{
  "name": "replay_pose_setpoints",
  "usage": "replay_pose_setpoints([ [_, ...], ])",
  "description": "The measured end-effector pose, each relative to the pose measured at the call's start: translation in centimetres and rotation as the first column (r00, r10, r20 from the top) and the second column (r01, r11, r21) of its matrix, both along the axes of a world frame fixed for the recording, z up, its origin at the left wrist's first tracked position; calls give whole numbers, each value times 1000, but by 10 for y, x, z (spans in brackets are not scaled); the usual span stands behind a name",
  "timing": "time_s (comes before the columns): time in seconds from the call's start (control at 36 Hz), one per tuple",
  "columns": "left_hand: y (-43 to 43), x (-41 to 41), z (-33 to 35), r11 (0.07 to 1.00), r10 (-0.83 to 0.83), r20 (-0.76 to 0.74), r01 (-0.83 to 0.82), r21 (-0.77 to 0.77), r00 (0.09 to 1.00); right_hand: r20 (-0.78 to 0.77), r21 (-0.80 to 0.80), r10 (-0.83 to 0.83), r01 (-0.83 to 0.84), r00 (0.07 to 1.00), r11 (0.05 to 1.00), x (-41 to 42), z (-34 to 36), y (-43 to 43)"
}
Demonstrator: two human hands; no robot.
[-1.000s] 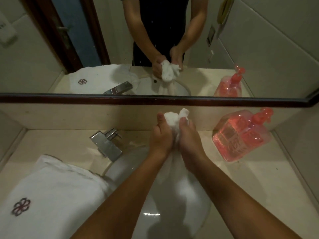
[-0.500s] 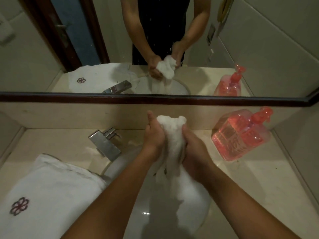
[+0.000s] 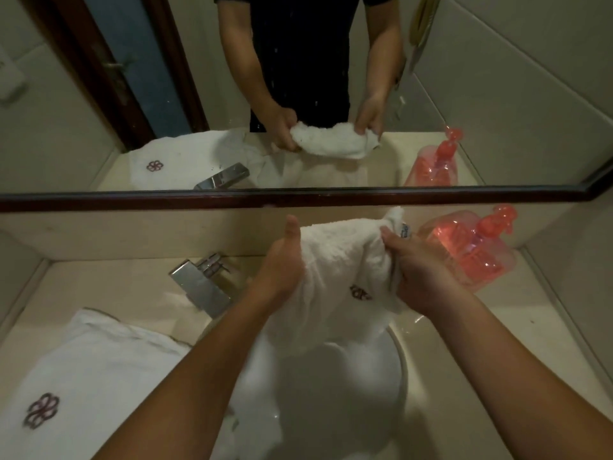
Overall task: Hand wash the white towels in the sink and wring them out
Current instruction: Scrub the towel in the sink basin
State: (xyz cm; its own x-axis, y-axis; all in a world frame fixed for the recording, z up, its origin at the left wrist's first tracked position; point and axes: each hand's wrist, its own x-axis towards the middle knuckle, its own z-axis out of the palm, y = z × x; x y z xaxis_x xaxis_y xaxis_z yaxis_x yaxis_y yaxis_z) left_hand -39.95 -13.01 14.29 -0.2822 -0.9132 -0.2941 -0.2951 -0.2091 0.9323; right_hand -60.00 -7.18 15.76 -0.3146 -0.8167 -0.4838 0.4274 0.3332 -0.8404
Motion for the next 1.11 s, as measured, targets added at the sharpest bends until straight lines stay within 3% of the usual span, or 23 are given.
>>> replay_pose_setpoints([
  [0.11,11,-15,0,978,29,44,-19,-209,999,-147,-19,60,-64,987,998,12,-7,-2],
  [0.22,17,-39,-10,978,191,-110,-199,-67,975,-121,-59,151,-159,981,986,51,-5,7],
  [0.33,17,-46,-20,943,329,-149,-315,108,933,-102,-86,144,-153,984,984,72,-12,25],
  [0.5,39,-60,-13,967,255,-103,-254,27,961,-244,-47,-21,10,969,999,58,-13,2],
  [0.61,17,-56,-6,915,403,-93,-398,72,910,-249,-45,89,-104,964,994,85,-13,21],
  [0.67,17,-53,-4,918,394,-117,-384,95,912,-220,-65,139,-157,965,985,92,-12,29],
  [0.81,33,-57,-1,951,310,-111,-307,47,944,-250,-23,22,-29,968,999,68,-17,-1],
  [0.94,10,-52,1,924,381,-142,-372,89,914,-164,-58,141,-153,976,987,95,-11,25],
  [1.11,34,-58,0,967,255,-99,-253,29,962,-189,-1,-11,11,982,1000,65,-17,-4],
])
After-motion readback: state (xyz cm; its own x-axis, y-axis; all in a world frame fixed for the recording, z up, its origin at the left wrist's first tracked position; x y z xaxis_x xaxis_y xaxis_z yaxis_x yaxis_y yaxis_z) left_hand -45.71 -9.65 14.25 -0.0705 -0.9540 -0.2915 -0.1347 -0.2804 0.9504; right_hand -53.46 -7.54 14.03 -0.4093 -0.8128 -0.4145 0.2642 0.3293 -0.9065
